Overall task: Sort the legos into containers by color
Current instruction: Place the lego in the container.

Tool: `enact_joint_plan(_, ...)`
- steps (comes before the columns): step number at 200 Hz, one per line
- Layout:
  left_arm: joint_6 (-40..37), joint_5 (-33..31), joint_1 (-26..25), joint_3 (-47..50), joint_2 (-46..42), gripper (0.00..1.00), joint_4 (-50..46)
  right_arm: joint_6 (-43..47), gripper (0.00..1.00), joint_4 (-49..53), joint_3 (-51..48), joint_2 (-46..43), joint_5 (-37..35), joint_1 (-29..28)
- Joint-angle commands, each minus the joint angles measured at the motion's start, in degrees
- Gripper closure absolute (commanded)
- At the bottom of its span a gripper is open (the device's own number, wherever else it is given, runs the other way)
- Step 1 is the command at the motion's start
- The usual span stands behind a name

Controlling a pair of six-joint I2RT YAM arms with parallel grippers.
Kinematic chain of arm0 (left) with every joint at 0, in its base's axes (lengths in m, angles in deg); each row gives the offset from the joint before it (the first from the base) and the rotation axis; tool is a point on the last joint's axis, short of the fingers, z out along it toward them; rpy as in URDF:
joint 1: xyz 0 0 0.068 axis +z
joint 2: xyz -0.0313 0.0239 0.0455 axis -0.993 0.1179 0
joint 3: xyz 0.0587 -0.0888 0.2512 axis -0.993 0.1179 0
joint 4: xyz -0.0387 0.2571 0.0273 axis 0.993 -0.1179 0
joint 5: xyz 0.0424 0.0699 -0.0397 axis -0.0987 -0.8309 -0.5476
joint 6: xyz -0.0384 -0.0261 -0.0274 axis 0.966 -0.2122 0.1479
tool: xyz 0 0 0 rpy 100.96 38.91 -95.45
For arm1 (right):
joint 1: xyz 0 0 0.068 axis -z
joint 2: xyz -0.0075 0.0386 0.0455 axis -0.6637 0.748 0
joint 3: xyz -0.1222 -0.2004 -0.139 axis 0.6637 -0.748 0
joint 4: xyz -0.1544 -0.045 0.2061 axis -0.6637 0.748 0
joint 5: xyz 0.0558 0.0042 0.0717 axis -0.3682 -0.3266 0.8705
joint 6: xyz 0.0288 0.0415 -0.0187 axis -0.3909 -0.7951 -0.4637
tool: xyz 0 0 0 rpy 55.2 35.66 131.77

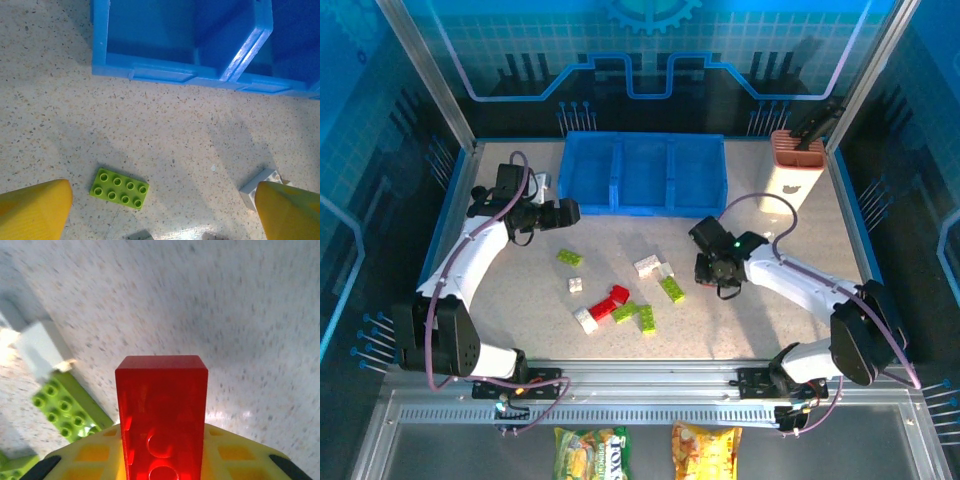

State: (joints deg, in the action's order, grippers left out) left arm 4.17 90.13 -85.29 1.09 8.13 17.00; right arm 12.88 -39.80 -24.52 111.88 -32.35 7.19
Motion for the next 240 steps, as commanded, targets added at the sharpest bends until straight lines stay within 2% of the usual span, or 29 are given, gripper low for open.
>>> enact_joint_plan(1,-1.17,0.18,0.66,-0.28,-1.14,0.06,-0.09,9.47,0.69,2.93,5.44,2.71,2.66,3.93)
enact_joint_plan(48,-1.37,-0.63,1.03,-0.19,-1.52,0.06,-0.09,19.26,0.7,4.55,18.35,10.98,6.41,11.54)
enact_joint_plan(105,-1.4,-0.6,1.19,-0.19,-1.3,0.06,-0.09,25.73,0.72,6.7,34.17,23.37,7.61,16.82)
enact_joint_plan(170,-1.65,-1.16,1.36,-0.19,-1.19,0.06,-0.18,28.56,0.72,8.69,51.58,38.85,7.91,18.34)
enact_joint_plan(240,-1.69,-1.08,1.28,-0.19,-0.75,0.06,-0.19,28.89,0.73,9.87,64.83,52.81,6.29,18.4)
